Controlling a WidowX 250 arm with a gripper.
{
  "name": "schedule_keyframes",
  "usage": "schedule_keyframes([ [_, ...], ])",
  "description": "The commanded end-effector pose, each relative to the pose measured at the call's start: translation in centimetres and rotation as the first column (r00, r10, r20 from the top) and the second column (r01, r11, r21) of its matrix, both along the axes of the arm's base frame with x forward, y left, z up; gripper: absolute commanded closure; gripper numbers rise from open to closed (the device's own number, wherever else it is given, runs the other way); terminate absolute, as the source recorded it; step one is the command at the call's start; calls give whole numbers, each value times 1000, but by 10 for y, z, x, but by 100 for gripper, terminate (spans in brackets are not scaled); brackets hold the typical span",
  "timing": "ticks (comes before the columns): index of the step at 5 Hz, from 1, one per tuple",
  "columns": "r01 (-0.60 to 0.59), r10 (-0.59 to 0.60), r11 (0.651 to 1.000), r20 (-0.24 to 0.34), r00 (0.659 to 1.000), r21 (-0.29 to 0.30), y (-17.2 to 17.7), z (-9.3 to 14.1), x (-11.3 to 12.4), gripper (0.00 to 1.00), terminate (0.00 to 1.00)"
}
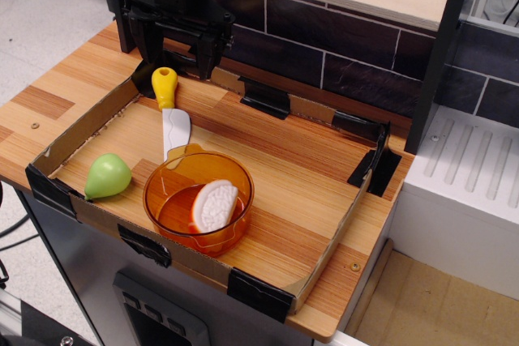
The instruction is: Take sushi out of pot
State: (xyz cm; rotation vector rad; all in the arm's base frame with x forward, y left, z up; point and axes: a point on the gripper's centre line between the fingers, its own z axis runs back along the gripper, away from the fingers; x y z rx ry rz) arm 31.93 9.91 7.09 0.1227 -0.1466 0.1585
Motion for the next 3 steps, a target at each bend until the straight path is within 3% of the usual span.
schedule_keyframes([
  [1,0,0,1000,0,1000,0,0,0,0,0,0],
  [3,-35,37,997,42,998,-67,-46,48,-18,0,0],
])
